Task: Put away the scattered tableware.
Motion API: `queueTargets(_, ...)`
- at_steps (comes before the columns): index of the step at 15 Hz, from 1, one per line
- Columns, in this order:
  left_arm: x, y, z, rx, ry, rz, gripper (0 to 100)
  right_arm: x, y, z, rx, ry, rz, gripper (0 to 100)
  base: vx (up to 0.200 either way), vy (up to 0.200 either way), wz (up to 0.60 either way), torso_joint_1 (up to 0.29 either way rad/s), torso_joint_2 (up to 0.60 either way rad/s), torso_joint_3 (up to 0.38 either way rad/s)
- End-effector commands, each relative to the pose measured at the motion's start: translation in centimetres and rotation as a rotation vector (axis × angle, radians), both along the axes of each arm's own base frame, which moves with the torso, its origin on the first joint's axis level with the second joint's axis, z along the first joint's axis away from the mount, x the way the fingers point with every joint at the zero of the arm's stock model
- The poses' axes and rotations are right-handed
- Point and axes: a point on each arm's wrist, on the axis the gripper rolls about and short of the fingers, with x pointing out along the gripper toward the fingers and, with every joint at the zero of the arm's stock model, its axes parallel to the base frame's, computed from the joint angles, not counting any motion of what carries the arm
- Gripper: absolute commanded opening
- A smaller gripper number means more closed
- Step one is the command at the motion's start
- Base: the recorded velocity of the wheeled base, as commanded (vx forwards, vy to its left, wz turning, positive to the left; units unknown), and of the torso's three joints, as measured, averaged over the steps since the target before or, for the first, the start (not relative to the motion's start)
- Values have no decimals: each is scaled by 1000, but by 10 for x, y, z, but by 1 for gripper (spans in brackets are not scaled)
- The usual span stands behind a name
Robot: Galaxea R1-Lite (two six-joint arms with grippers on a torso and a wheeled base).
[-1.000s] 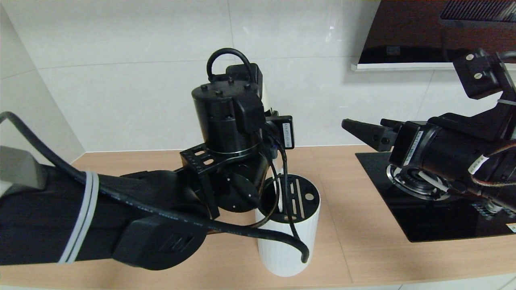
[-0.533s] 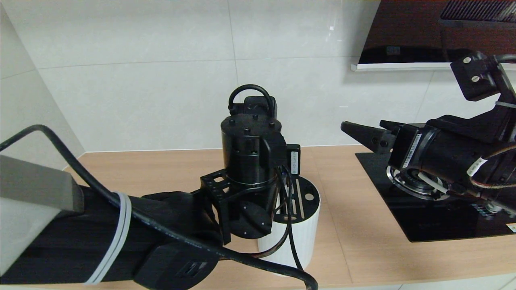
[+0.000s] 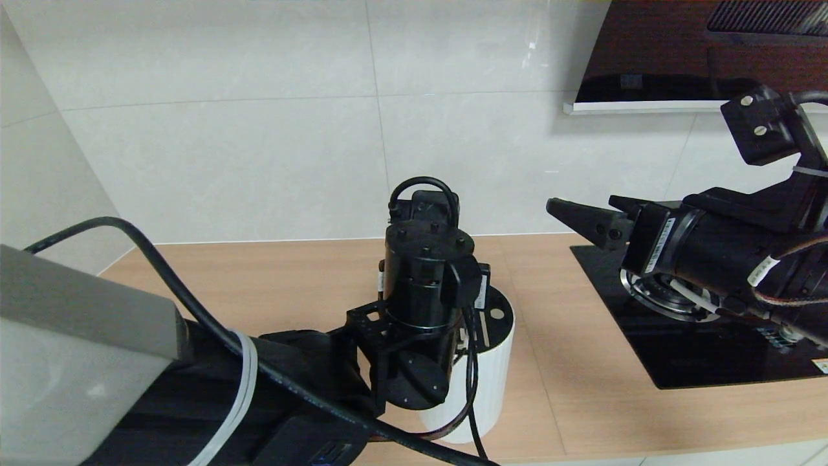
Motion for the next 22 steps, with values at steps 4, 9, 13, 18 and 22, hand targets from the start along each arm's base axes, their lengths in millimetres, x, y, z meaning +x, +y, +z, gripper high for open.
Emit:
queueTargets(4, 0, -3, -12, 26, 23, -4, 0, 0, 0, 0, 2, 0, 0, 100, 0, 0, 0, 0, 0, 0)
queueTargets(9, -3, -4, -11, 22, 21, -11, 100, 0, 0, -1, 1, 1, -1, 100, 0, 0, 0, 0, 0, 0)
queueTargets(13, -3, -4, -10, 21, 20, -11, 100, 0, 0, -2, -4, 3, 2, 100, 0, 0, 0, 0, 0, 0)
queueTargets(18, -10, 0, 9, -40, -21, -15, 100, -1, -1, -2, -2, 1, 0, 100, 0, 0, 0, 0, 0, 0)
queueTargets(22, -27, 25, 57, -176, -122, -27, 100, -2, -2, 0, 2, -4, -3, 100, 0, 0, 0, 0, 0, 0)
